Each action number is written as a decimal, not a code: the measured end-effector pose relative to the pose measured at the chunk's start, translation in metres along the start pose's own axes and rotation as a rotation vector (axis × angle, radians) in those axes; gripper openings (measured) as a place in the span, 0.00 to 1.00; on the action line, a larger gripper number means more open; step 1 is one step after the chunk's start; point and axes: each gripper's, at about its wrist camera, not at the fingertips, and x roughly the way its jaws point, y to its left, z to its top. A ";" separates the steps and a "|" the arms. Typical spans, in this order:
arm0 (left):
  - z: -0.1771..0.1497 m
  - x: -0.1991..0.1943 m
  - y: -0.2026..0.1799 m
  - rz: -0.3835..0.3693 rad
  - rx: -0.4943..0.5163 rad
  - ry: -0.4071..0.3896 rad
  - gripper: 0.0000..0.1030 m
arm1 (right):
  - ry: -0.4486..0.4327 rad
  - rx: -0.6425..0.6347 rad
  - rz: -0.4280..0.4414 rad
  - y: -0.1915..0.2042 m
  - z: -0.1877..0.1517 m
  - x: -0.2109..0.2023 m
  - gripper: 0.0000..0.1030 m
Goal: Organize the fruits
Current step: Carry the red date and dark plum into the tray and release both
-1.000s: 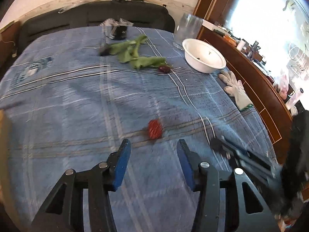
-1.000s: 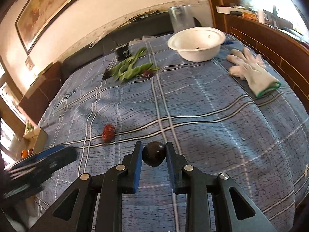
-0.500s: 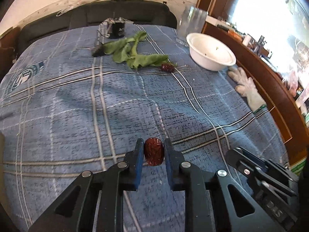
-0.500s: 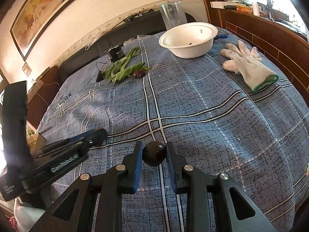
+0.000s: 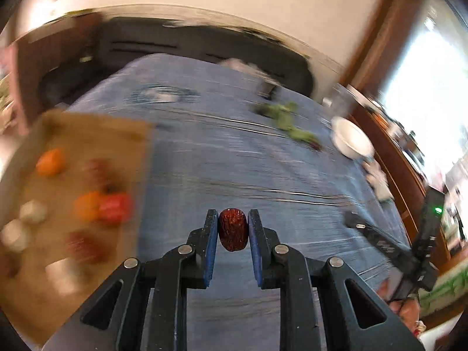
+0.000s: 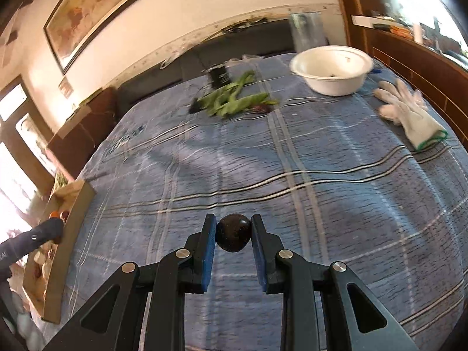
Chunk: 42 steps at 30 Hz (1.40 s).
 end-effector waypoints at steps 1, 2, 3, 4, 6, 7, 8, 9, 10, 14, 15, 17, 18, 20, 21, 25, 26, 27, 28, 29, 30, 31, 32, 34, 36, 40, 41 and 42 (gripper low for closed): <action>-0.002 -0.009 0.017 0.024 -0.027 -0.008 0.19 | 0.001 -0.014 0.010 0.009 -0.002 -0.002 0.25; -0.005 -0.020 0.039 0.058 -0.062 -0.018 0.19 | 0.004 -0.029 0.025 0.020 -0.003 -0.005 0.25; -0.007 -0.027 0.055 0.082 -0.087 -0.024 0.19 | 0.011 -0.045 0.049 0.032 -0.005 -0.006 0.25; -0.010 -0.034 0.069 0.105 -0.110 -0.030 0.19 | 0.019 -0.060 0.076 0.046 -0.006 -0.007 0.25; -0.016 -0.048 0.100 0.153 -0.160 -0.050 0.19 | 0.035 -0.090 0.125 0.073 -0.008 -0.007 0.25; -0.019 -0.053 0.110 0.170 -0.177 -0.056 0.19 | 0.046 -0.111 0.154 0.089 -0.010 -0.006 0.26; -0.022 -0.057 0.122 0.187 -0.196 -0.059 0.19 | 0.057 -0.129 0.177 0.104 -0.011 -0.005 0.26; -0.024 -0.061 0.130 0.197 -0.206 -0.060 0.19 | 0.068 -0.154 0.201 0.120 -0.014 -0.003 0.26; -0.027 -0.063 0.137 0.205 -0.214 -0.061 0.19 | 0.079 -0.178 0.221 0.136 -0.016 -0.001 0.26; -0.033 -0.062 0.152 0.239 -0.218 -0.048 0.20 | 0.124 -0.280 0.292 0.197 -0.031 0.008 0.26; -0.036 -0.062 0.156 0.245 -0.213 -0.042 0.20 | 0.137 -0.305 0.306 0.211 -0.037 0.011 0.26; -0.039 -0.060 0.158 0.251 -0.205 -0.032 0.20 | 0.153 -0.345 0.321 0.233 -0.046 0.016 0.26; -0.040 -0.059 0.160 0.257 -0.199 -0.028 0.20 | 0.160 -0.365 0.327 0.244 -0.050 0.020 0.26; -0.043 -0.057 0.164 0.268 -0.197 -0.022 0.20 | 0.175 -0.396 0.333 0.260 -0.057 0.026 0.26; -0.044 -0.055 0.168 0.270 -0.205 -0.017 0.20 | 0.181 -0.404 0.335 0.267 -0.060 0.029 0.26; -0.047 -0.053 0.180 0.269 -0.237 -0.003 0.20 | 0.207 -0.441 0.339 0.285 -0.072 0.041 0.26; -0.048 -0.053 0.180 0.269 -0.238 -0.004 0.20 | 0.211 -0.458 0.331 0.289 -0.077 0.044 0.26; -0.049 -0.054 0.180 0.269 -0.237 -0.008 0.20 | 0.212 -0.470 0.322 0.292 -0.080 0.046 0.26; -0.049 -0.055 0.180 0.269 -0.236 -0.011 0.20 | 0.214 -0.485 0.310 0.295 -0.084 0.049 0.26; -0.049 -0.056 0.180 0.267 -0.236 -0.014 0.20 | 0.214 -0.497 0.301 0.298 -0.087 0.051 0.26; -0.050 -0.056 0.180 0.261 -0.239 -0.015 0.20 | 0.212 -0.506 0.292 0.298 -0.090 0.052 0.26; -0.050 -0.057 0.181 0.258 -0.242 -0.016 0.20 | 0.209 -0.516 0.282 0.300 -0.092 0.054 0.26; -0.050 -0.058 0.181 0.255 -0.245 -0.016 0.20 | 0.201 -0.529 0.268 0.302 -0.095 0.056 0.26; -0.050 -0.061 0.182 0.249 -0.250 -0.021 0.23 | 0.177 -0.549 0.248 0.304 -0.096 0.056 0.27; -0.050 -0.066 0.183 0.239 -0.260 -0.030 0.33 | 0.171 -0.557 0.246 0.306 -0.097 0.056 0.27; -0.048 -0.076 0.180 0.237 -0.266 -0.053 0.48 | 0.162 -0.565 0.245 0.307 -0.097 0.053 0.27; -0.047 -0.078 0.179 0.236 -0.265 -0.055 0.48 | 0.166 -0.560 0.251 0.307 -0.097 0.052 0.27; -0.047 -0.080 0.178 0.234 -0.264 -0.058 0.49 | 0.169 -0.555 0.258 0.306 -0.096 0.052 0.28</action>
